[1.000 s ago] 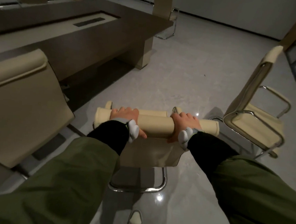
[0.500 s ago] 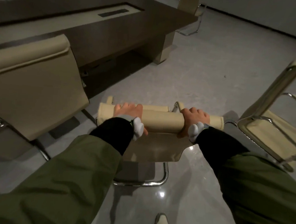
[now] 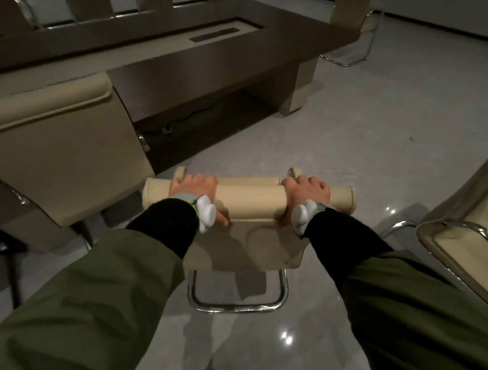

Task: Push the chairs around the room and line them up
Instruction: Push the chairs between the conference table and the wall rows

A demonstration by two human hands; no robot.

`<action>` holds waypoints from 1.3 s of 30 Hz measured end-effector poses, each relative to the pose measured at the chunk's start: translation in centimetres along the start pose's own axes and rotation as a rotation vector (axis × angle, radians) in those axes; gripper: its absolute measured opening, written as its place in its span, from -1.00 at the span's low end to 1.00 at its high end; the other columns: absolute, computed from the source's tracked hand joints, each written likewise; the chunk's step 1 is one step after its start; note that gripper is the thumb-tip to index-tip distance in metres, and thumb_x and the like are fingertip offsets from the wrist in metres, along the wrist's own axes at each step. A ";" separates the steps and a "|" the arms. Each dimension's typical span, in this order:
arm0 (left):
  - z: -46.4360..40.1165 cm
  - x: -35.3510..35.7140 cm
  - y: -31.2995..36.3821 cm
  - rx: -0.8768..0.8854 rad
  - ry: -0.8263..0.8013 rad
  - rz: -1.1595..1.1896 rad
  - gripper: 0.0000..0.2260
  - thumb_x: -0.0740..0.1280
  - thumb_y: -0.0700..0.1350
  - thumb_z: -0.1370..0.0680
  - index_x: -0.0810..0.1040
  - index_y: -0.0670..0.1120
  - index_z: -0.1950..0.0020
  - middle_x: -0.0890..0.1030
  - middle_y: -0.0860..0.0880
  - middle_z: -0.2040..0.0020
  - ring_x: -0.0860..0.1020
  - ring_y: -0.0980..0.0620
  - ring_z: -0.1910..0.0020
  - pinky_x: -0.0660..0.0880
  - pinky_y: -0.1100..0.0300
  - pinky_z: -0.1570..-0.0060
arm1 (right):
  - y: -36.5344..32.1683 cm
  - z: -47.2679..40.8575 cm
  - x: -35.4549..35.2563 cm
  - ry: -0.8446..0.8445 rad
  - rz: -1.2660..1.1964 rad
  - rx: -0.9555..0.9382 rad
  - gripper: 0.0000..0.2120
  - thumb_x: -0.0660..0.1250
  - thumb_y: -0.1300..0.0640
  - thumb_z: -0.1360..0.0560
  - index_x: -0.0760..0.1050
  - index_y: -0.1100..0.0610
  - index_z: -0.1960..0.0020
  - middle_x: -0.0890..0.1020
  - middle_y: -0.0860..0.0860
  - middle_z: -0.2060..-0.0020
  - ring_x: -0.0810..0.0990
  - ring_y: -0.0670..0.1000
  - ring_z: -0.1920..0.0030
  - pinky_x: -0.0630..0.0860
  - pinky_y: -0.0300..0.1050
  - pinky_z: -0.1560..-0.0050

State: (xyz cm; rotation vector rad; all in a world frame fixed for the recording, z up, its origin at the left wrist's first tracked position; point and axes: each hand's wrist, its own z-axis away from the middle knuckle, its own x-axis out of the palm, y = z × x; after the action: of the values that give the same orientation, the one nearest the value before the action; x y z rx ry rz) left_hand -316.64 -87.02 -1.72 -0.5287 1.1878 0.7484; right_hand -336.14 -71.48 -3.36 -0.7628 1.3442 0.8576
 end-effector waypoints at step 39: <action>-18.9 -5.3 -0.5 -0.100 0.097 0.036 -0.20 0.44 0.48 -0.16 0.40 0.09 -0.25 0.45 0.01 -0.16 0.40 -0.10 -0.24 0.29 -0.14 -0.29 | 3.6 -24.2 -1.3 0.017 0.075 -0.138 -0.30 0.46 -0.19 -0.15 0.33 -0.06 -0.23 0.45 0.05 -0.12 0.44 0.18 -0.15 0.29 0.08 -0.14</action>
State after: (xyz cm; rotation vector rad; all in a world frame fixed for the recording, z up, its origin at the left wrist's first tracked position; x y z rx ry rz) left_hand -329.10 -102.21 -2.39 -0.6333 1.2573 0.8236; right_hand -351.25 -90.70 -4.13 -0.8320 1.3463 1.0129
